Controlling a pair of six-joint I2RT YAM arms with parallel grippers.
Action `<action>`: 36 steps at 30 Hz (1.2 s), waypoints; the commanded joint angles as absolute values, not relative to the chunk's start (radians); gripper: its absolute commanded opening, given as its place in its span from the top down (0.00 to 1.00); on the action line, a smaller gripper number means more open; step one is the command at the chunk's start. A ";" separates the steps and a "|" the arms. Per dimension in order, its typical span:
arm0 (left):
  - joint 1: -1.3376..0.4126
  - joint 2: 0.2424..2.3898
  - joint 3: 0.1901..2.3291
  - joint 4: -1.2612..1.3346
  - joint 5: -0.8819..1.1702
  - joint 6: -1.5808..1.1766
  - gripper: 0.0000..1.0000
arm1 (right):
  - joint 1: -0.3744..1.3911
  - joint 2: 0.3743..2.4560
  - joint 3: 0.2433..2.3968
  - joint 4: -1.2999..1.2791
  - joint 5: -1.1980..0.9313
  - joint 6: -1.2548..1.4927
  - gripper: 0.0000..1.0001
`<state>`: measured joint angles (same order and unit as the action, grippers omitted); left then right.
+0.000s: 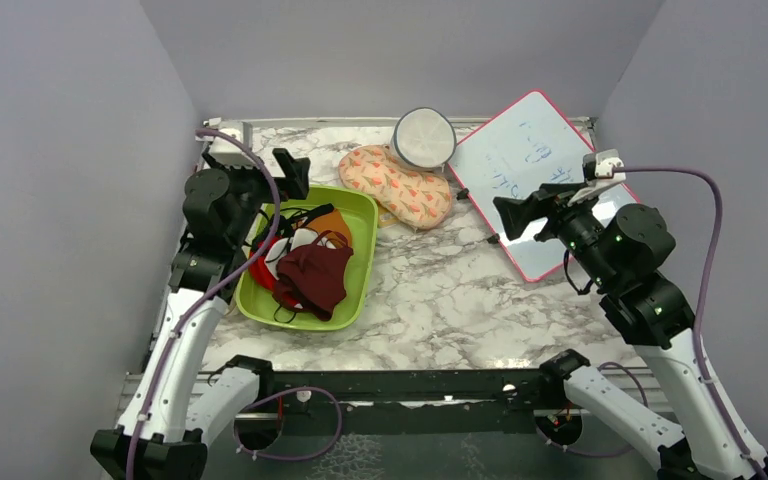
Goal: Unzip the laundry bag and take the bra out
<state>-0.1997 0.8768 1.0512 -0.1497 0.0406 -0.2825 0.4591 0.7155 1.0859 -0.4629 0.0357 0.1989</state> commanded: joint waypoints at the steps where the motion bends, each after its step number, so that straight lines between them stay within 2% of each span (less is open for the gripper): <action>1: -0.223 0.925 0.986 -0.037 0.104 -0.285 0.01 | 0.491 0.717 1.053 -0.454 0.071 0.226 0.00; 11: -0.309 1.064 0.884 0.080 0.200 -0.286 0.01 | 0.541 0.859 0.952 -0.378 0.026 0.282 0.00; 23: -0.423 1.138 0.873 0.142 0.270 -0.268 0.01 | 0.529 1.329 0.922 -0.112 -0.083 0.581 0.00; 29: -0.467 1.125 0.872 0.157 0.272 -0.262 0.01 | 0.441 1.534 0.882 0.099 -0.170 0.746 0.06; 36: -0.483 1.103 0.865 0.169 0.260 -0.259 0.01 | 0.406 1.710 0.865 0.288 -0.165 0.833 0.09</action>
<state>-0.4744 1.1343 0.8745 0.1253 0.2462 -0.2710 0.4126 1.6398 0.8665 0.1051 -0.1406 0.7540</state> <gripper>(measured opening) 0.992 0.923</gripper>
